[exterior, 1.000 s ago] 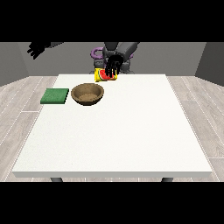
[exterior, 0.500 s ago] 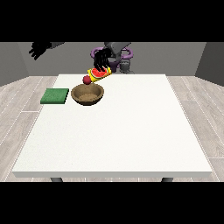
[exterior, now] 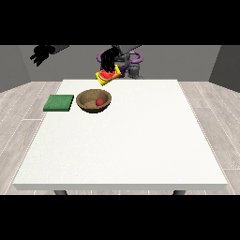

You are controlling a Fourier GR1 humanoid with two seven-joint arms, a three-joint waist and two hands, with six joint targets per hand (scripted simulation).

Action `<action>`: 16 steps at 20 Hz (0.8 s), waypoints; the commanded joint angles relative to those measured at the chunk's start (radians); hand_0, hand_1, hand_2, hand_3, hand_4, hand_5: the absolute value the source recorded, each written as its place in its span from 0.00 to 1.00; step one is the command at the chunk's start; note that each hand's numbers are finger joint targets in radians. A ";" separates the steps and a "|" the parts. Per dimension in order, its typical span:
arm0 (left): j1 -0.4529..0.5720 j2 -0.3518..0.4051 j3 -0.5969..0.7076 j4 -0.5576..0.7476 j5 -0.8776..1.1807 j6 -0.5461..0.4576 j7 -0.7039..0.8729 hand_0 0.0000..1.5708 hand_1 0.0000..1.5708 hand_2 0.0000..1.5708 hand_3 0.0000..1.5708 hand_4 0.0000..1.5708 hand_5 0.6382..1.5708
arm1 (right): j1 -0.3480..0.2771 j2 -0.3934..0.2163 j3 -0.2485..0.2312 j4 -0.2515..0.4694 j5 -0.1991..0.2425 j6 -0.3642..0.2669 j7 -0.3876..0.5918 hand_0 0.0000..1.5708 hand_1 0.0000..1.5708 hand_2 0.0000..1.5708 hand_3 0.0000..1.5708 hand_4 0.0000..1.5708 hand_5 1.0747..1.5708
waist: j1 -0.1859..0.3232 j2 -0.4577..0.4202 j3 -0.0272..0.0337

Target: Pick the cup and pour the ball into the bowl, then pick the bowl and place it on the pad

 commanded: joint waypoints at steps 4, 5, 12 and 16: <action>0.081 0.096 0.259 -0.170 0.237 0.226 -0.124 0.66 0.66 1.00 0.92 0.81 1.00 | 0.038 -0.023 -0.043 0.006 -0.007 -0.030 -0.004 0.00 0.00 0.00 0.09 0.46 0.95 | 0.103 -0.017 -0.0040; 0.090 0.101 0.301 -0.197 0.289 0.235 -0.152 0.66 0.66 0.96 0.73 0.84 0.99 | 0.031 -0.012 -0.044 0.011 -0.004 -0.057 0.004 0.00 0.00 0.00 0.11 0.47 0.96 | 0.136 -0.021 -0.0044; 0.095 0.097 0.699 -0.405 0.793 0.239 -0.323 0.00 0.00 0.00 0.00 0.73 1.00 | 0.021 0.016 -0.048 0.012 0.025 -0.136 -0.015 0.00 0.00 0.00 0.00 0.50 0.97 | 0.258 0.024 -0.0152; 0.098 0.130 0.871 -0.479 1.064 0.091 -0.420 0.00 0.00 0.00 0.00 0.67 1.00 | 0.028 0.051 -0.051 0.024 0.030 -0.179 -0.026 0.00 0.00 0.00 0.00 0.49 0.97 | 0.310 0.065 -0.0094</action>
